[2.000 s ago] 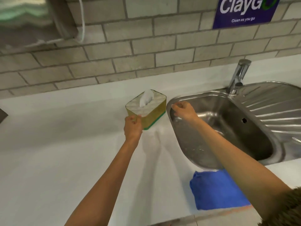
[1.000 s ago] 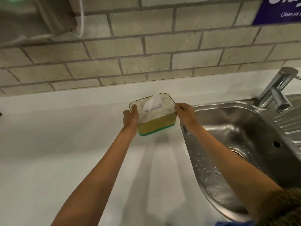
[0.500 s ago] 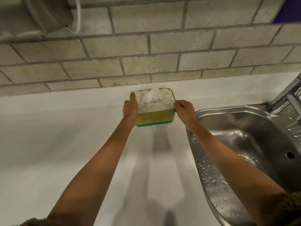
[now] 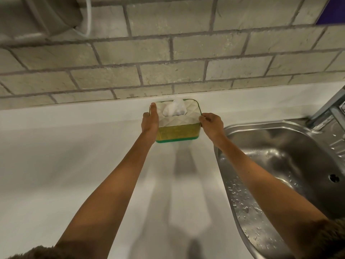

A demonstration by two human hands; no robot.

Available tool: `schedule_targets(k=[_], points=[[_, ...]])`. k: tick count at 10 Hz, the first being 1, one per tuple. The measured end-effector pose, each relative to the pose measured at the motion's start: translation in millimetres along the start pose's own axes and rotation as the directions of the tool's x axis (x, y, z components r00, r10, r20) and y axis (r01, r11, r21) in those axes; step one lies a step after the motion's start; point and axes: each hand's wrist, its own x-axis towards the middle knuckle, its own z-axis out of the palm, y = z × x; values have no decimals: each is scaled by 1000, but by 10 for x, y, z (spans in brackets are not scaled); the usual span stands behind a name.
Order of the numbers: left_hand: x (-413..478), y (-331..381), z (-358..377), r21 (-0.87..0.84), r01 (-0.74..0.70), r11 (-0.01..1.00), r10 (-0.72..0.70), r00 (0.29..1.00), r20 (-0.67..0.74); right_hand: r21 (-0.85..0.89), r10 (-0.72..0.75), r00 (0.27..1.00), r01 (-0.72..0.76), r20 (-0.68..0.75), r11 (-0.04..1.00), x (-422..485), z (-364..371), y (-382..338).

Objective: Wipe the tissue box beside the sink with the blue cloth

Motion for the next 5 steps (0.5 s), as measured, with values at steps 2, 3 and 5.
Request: schedule_targets(k=[2, 3, 5], points=[[-8, -12, -6, 5, -4, 1000, 4, 1000, 21, 16, 15, 1000, -15, 7, 1000, -9, -5, -18], [-5, -13, -22, 31, -13, 999, 12, 1000, 15, 25, 44, 999, -44, 5, 999, -5, -11, -19], [-170, 20, -155, 69, -34, 997, 36, 999, -35, -7, 67, 997, -67, -40, 998, -152, -115, -141]])
